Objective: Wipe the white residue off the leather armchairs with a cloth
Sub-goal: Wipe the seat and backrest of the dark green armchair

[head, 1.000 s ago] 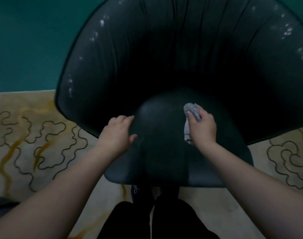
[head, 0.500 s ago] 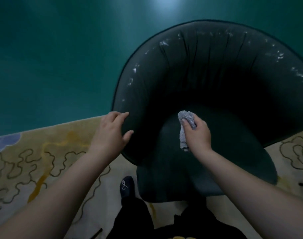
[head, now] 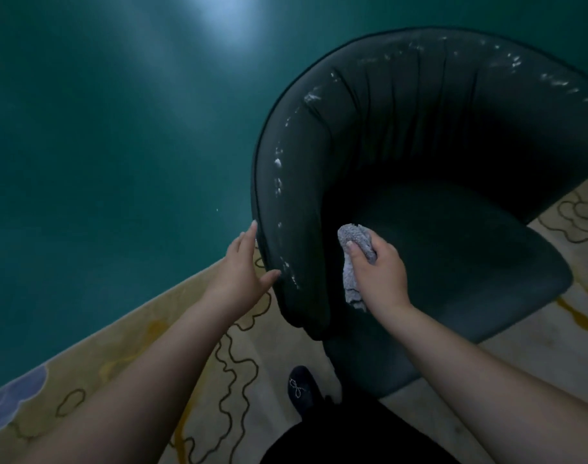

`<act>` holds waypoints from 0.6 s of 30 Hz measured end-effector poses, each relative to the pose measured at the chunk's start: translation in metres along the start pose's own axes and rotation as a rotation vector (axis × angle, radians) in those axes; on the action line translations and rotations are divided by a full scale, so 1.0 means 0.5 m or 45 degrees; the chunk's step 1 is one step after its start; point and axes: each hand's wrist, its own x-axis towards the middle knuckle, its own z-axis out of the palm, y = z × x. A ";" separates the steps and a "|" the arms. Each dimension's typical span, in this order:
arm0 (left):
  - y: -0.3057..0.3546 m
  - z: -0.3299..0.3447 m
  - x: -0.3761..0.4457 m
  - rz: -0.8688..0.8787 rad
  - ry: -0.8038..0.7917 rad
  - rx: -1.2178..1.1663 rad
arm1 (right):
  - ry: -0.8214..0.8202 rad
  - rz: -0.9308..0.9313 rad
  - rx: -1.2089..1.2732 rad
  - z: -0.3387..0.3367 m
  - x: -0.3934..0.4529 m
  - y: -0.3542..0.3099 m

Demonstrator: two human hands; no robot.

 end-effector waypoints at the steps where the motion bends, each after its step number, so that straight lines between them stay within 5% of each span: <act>1: 0.003 0.001 0.015 -0.001 -0.036 -0.056 | 0.014 0.003 -0.007 0.003 -0.002 0.002; 18: -0.018 -0.072 0.160 0.234 -0.321 -0.087 | 0.286 0.178 0.094 0.095 -0.038 0.004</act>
